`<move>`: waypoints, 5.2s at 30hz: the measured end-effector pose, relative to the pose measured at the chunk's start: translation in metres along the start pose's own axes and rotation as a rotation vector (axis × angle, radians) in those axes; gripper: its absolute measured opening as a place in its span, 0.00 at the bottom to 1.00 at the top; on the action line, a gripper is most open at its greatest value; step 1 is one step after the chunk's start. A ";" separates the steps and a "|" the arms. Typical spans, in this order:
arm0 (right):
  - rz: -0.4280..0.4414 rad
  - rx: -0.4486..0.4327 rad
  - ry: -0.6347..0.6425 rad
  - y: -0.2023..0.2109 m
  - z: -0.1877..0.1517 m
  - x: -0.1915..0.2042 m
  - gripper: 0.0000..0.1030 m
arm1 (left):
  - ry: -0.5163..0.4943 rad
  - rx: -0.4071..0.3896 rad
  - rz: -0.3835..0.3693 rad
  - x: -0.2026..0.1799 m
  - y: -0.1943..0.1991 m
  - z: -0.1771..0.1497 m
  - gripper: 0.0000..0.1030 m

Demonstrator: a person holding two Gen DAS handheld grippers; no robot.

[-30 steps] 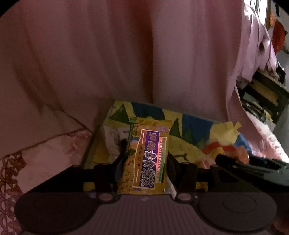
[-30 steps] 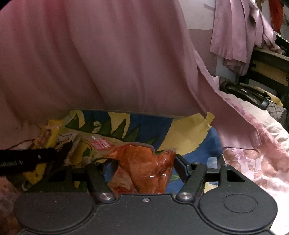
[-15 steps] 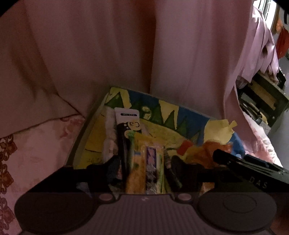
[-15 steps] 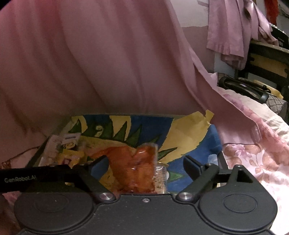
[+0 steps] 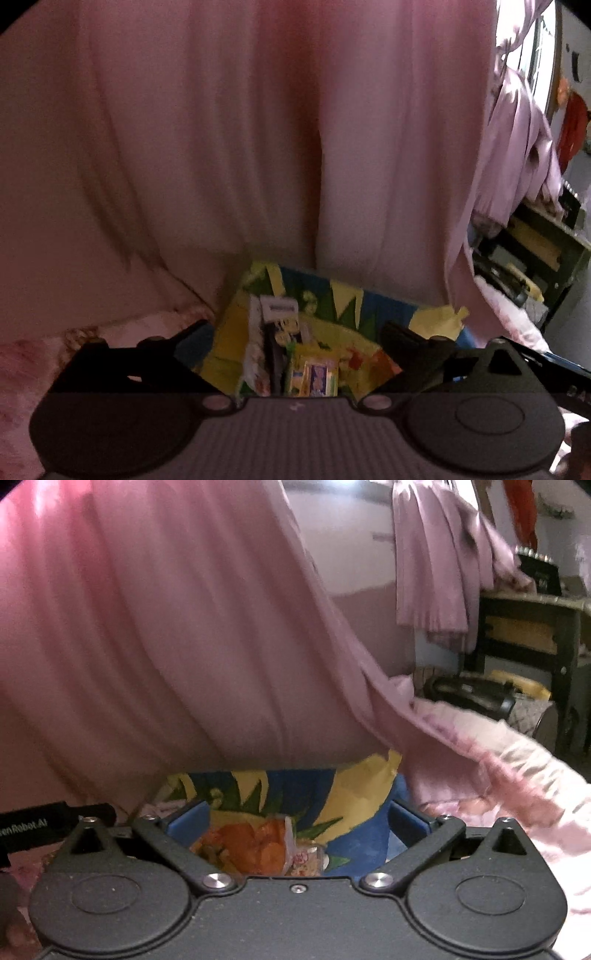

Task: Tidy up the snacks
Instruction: 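Raise both open tools away from the tray, then move the left tool toward the clear nut-bar pack while the right tool approaches the brown jerky pack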

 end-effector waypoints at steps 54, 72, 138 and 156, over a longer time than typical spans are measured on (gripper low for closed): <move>0.136 0.144 0.166 0.187 -0.110 0.031 0.99 | -0.161 0.179 0.294 0.005 0.194 -0.106 1.00; 0.117 0.250 0.189 0.169 -0.123 0.033 0.99 | -0.088 0.300 0.334 0.024 0.178 -0.109 1.00; 0.438 0.352 0.336 0.035 -0.152 0.135 0.99 | -0.101 0.424 0.251 0.104 0.038 -0.071 1.00; 0.125 0.366 0.320 0.015 -0.154 0.114 0.99 | -0.001 0.417 0.127 0.116 0.032 -0.073 0.99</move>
Point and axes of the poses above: each gripper's, at about its wrist camera, not at the fingertips, and y roughly against the way its jaws point, x to its left, z to its top, the point moved 2 cm from there along -y, roughly the way its jaws point, and after that the axes turned 5 degrees about -y, right-handed, at the moved point
